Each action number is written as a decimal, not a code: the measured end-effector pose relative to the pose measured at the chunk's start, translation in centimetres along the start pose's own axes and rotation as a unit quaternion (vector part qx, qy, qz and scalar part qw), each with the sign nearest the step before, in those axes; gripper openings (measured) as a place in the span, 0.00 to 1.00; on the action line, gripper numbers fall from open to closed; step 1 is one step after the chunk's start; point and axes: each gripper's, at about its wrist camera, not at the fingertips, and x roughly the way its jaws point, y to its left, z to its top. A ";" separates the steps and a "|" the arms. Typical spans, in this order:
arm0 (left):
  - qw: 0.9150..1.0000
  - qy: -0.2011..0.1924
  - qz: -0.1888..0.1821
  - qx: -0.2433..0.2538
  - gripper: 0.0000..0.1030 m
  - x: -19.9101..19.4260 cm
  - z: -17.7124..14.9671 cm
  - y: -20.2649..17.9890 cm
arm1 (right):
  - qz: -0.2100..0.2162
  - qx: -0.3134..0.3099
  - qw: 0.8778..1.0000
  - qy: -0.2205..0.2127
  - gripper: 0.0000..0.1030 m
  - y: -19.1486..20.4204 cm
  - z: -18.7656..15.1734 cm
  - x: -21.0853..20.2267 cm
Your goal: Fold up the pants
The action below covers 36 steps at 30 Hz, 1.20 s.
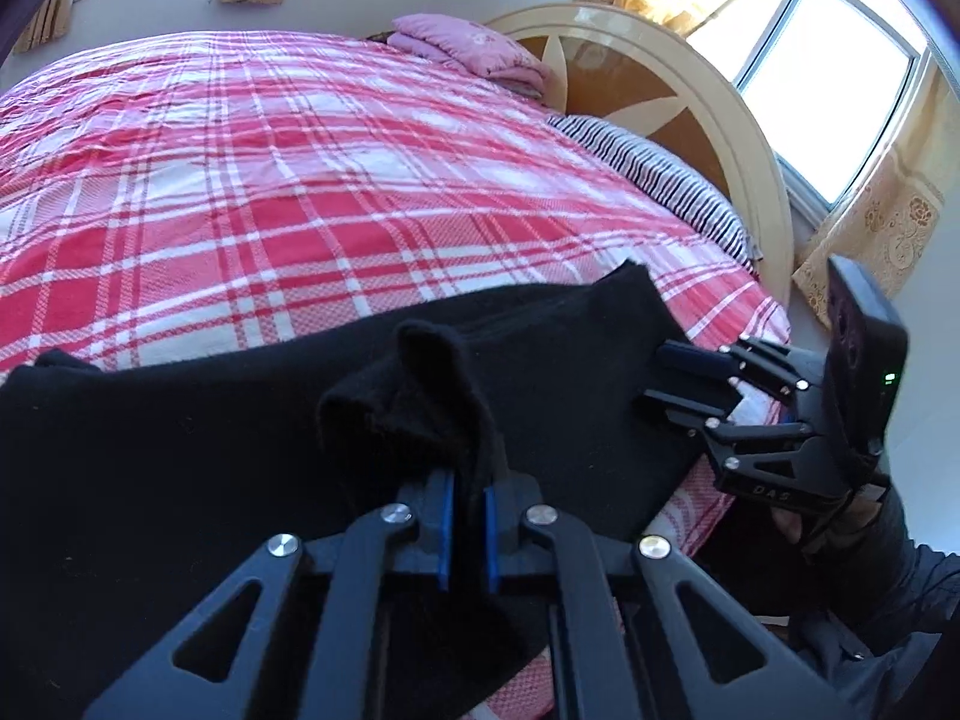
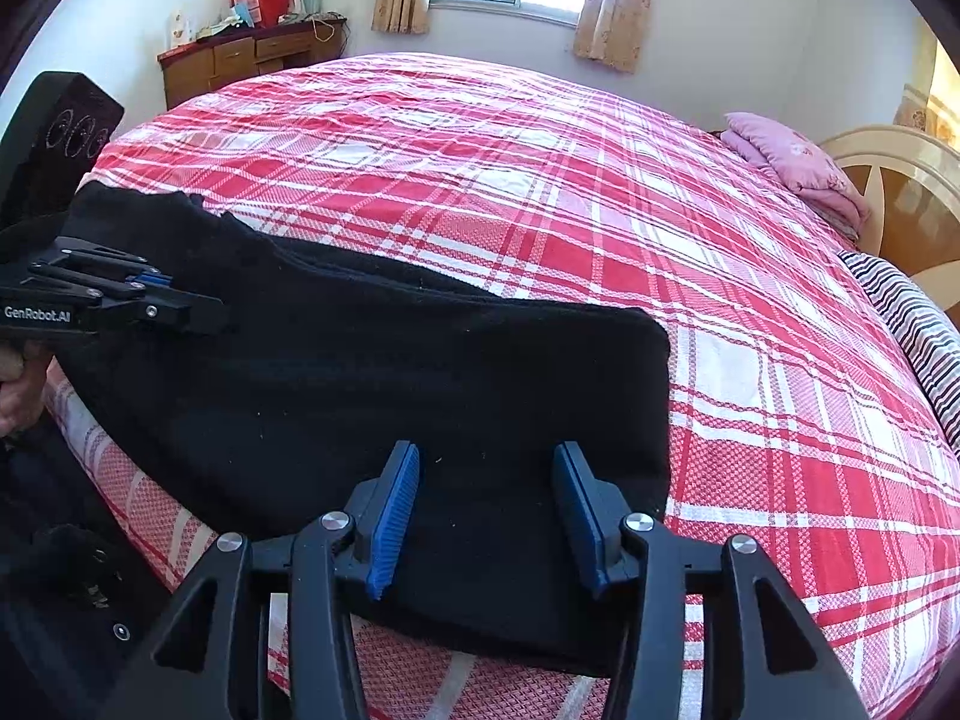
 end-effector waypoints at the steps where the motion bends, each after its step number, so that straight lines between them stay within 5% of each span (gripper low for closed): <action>1: 1.000 -0.002 -0.002 0.000 0.08 -0.3 0.0 0.0 | 0.002 0.003 1.000 -0.001 0.48 -0.1 0.0 0.0; 12: 0.999 -0.006 -0.013 -0.032 0.08 -3.3 1.0 0.8 | -0.011 0.027 0.999 -0.033 0.48 -1.2 0.7 -1.6; 17: 0.998 0.012 -0.030 -0.055 0.08 -1.4 0.6 1.9 | -0.010 0.046 0.999 -0.019 0.55 -2.4 0.6 -0.8; 20: 0.997 0.042 0.002 -0.069 0.34 0.8 0.0 2.1 | -0.020 0.040 0.999 -0.002 0.55 -2.4 0.2 0.2; 23: 0.999 0.027 0.002 -0.047 0.48 0.4 -0.1 1.1 | -0.019 0.040 0.999 -0.004 0.55 -2.6 0.2 0.2; 27: 0.998 -0.010 0.053 -0.026 0.68 -0.9 0.2 0.9 | -0.020 0.045 0.999 -0.001 0.56 -3.0 0.1 0.2; 29: 0.998 -0.026 0.033 -0.044 0.72 -1.3 0.5 1.5 | -0.025 0.052 0.998 -0.015 0.56 -3.6 0.4 -0.6; 31: 0.998 -0.020 -0.004 -0.054 0.72 -0.5 1.0 2.0 | -0.035 0.072 0.996 -0.038 0.56 -5.0 0.7 -1.7; 32: 0.999 -0.012 -0.014 -0.050 0.62 0.1 1.2 2.0 | -0.037 0.097 0.993 -0.052 0.56 -6.4 1.0 -2.5; 33: 0.999 -0.004 -0.007 -0.046 0.34 0.8 1.3 2.0 | -0.034 0.115 0.991 -0.058 0.56 -7.2 1.0 -2.9; 34: 0.999 0.012 0.002 -0.045 0.17 1.6 1.2 2.0 | -0.029 0.135 0.989 -0.062 0.56 -8.3 0.9 -3.3; 36: 0.999 0.016 -0.011 -0.051 0.07 1.8 0.9 2.1 | -0.015 0.167 0.984 -0.068 0.56 -9.9 0.8 -4.1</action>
